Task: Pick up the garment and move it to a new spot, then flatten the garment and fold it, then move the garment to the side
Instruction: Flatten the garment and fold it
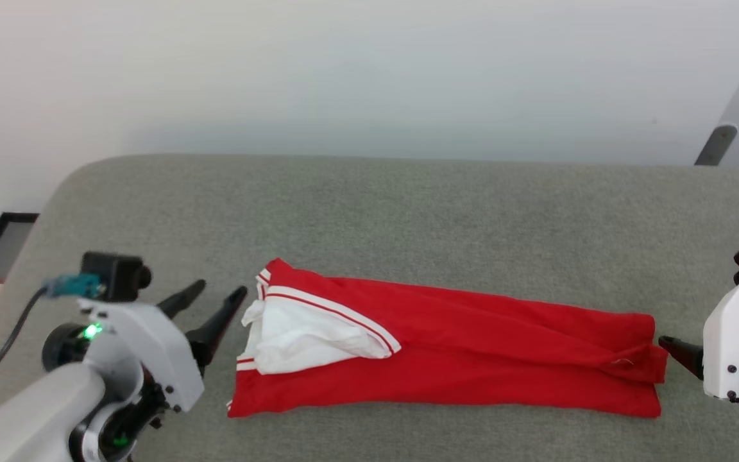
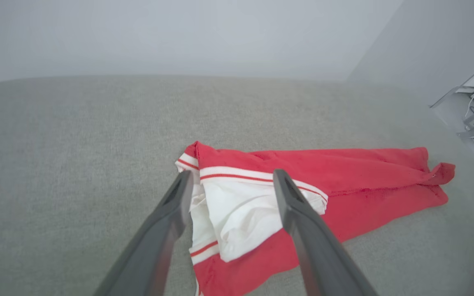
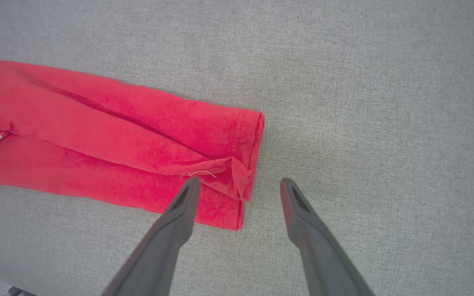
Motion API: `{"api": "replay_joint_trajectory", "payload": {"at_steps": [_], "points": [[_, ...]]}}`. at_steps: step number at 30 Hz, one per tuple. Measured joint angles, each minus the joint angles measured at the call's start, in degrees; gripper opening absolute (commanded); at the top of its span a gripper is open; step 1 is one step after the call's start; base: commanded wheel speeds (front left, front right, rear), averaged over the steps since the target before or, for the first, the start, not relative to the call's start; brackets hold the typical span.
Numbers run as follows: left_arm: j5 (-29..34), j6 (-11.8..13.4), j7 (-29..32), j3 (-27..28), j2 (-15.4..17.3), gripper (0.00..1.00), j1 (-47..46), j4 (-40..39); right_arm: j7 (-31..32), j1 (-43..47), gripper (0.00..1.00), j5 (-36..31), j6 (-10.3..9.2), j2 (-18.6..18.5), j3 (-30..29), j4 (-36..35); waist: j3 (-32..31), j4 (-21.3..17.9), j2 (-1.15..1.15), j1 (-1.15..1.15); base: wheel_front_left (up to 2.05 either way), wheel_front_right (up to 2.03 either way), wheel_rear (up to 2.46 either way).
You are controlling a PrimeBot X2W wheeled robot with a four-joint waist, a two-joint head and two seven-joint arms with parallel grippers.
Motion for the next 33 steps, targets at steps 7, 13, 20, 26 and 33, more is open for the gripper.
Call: {"api": "replay_joint_trajectory", "payload": {"at_steps": [7,13,20,26,33], "points": [[4.7,4.8,-13.2,2.8,0.8,1.0,6.2,-1.9,0.8,0.8,1.0,-2.2,0.0,1.2,-3.3,2.7,-1.7,2.1,0.0,0.0,0.0,0.0,0.0],[10.2,8.8,-14.9,12.3,-1.0,1.0,12.8,-4.4,1.0,0.9,1.0,-4.2,0.0,1.6,-6.4,6.0,-2.0,4.3,0.0,0.0,0.0,0.0,0.0],[20.6,8.8,-15.1,27.4,-8.0,1.0,25.0,-7.4,0.5,-0.8,1.0,-6.0,0.0,1.3,-8.8,11.4,-0.9,6.5,0.0,0.0,0.0,0.0,0.0],[27.5,5.1,-15.1,36.6,-14.3,1.0,31.4,-7.9,-0.6,-3.0,1.0,-7.2,0.0,1.2,-9.0,16.7,0.5,8.2,0.0,0.0,0.0,0.0,0.0],[32.7,0.8,-15.1,43.9,-21.6,1.0,34.0,-7.4,-3.3,-5.6,1.0,-8.1,0.0,1.4,-8.3,23.2,2.4,9.7,0.0,0.0,0.0,0.0,0.0]]}}
